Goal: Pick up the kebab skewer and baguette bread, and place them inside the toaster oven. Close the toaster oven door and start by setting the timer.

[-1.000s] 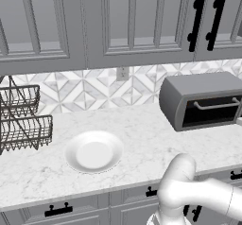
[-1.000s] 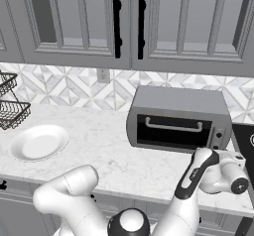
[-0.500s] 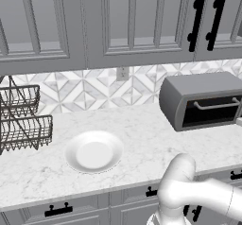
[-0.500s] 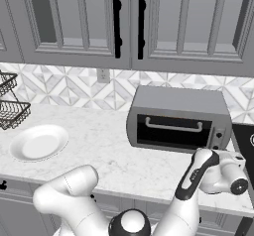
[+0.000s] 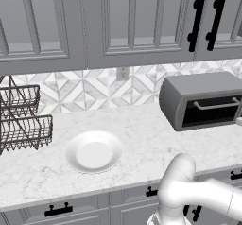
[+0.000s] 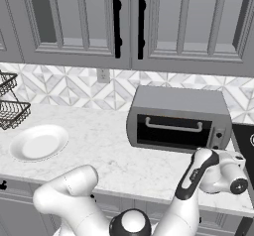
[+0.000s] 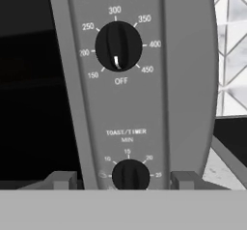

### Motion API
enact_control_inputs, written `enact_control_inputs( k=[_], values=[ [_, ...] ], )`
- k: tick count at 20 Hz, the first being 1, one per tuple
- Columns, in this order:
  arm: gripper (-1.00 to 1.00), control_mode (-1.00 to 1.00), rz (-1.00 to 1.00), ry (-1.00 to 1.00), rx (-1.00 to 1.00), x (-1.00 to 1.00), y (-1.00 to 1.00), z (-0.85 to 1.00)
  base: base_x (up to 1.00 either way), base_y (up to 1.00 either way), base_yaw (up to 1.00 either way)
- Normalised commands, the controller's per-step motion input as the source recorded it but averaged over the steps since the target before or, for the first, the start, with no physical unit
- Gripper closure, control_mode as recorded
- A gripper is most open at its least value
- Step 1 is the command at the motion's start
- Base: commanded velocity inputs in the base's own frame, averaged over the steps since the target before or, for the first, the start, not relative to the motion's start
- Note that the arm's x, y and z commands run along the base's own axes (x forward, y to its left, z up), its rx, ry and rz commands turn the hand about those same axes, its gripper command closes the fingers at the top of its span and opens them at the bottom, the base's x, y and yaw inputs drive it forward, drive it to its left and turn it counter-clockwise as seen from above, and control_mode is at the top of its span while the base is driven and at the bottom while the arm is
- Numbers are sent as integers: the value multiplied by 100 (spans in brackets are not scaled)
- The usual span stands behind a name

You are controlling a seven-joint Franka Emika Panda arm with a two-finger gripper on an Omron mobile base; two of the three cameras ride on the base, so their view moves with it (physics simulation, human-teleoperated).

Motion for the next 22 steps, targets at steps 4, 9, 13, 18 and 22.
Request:
enact_control_inputs(
  k=[4,9,13,18,22],
  values=[
    [100,-100,-1,0,0,3,0,0,0,0,0],
    [100,-100,-3,-3,0,0,0,0,0,0,0],
    [100,-100,-5,-2,0,0,0,0,0,0,0],
    [100,-100,-8,0,0,0,0,0,0,0,0],
    [100,-100,-8,-1,0,0,0,0,0,0,0]
  ],
)
